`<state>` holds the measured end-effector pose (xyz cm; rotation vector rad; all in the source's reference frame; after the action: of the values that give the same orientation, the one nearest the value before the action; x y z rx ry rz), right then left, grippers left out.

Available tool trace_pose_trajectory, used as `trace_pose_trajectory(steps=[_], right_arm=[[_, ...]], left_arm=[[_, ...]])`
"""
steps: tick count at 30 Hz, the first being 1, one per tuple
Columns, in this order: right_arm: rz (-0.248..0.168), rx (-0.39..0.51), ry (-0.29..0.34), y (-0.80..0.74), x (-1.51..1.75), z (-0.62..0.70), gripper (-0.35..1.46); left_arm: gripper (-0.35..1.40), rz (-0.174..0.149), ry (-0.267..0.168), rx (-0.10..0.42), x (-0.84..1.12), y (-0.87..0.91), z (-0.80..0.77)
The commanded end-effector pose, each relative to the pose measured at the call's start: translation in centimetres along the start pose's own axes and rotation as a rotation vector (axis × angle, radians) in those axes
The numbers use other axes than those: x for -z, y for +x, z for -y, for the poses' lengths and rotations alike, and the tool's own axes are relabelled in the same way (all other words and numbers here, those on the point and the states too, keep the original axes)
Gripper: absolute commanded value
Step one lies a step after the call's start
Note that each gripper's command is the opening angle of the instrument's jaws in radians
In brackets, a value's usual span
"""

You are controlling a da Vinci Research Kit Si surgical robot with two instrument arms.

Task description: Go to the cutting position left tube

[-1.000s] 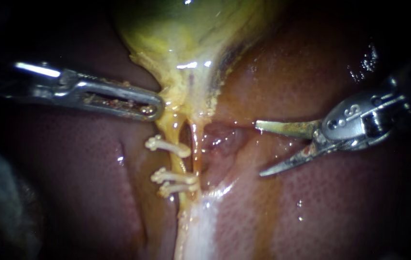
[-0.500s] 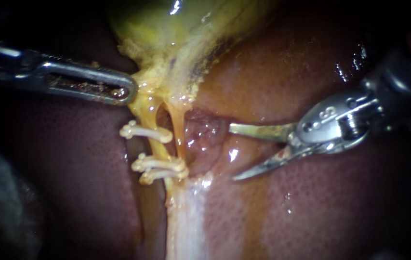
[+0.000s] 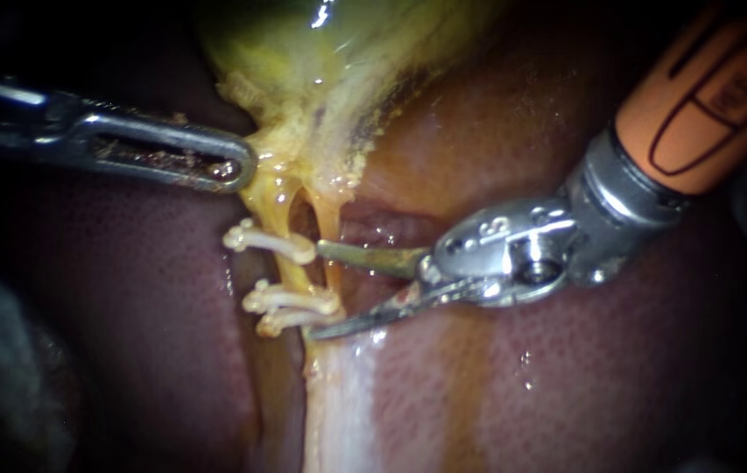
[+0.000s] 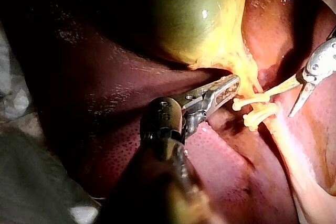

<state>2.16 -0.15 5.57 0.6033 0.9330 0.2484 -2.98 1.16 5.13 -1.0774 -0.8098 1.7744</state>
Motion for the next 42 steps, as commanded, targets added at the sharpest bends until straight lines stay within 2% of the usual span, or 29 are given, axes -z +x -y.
trace_pose_trajectory(steps=[1, 13, 20, 29, 33, 37, 42], right_arm=[[0.003, -0.002, 0.003, -0.02, -0.02, -0.01, 1.45], [0.012, -0.03, 0.023, -0.15, -0.2, -0.25, 1.43], [-0.001, -0.027, 0.072, -0.24, -0.36, -0.34, 1.43], [-0.088, -0.042, 0.185, -0.1, -0.53, -0.32, 1.33], [-0.111, -0.063, 0.189, -0.01, -0.65, -0.32, 1.33], [-0.149, -0.108, 0.158, 0.07, -0.76, -0.32, 1.35], [-0.179, -0.154, 0.168, 0.14, -0.85, -0.35, 1.36]], left_arm=[[-0.35, 0.0, 0.0, 0.0, 0.0, 0.0, 0.0], [-0.35, -0.001, 0.001, 0.0, -0.01, 0.0, 0.0], [-0.35, -0.001, 0.002, 0.0, -0.03, 0.0, -0.01], [-0.35, -0.002, 0.003, 0.001, -0.05, 0.0, -0.01], [-0.35, -0.002, 0.003, 0.001, -0.06, 0.01, -0.01], [-0.35, -0.002, 0.004, 0.001, -0.06, 0.01, -0.02], [-0.35, -0.003, 0.004, 0.001, -0.07, 0.01, -0.02]])
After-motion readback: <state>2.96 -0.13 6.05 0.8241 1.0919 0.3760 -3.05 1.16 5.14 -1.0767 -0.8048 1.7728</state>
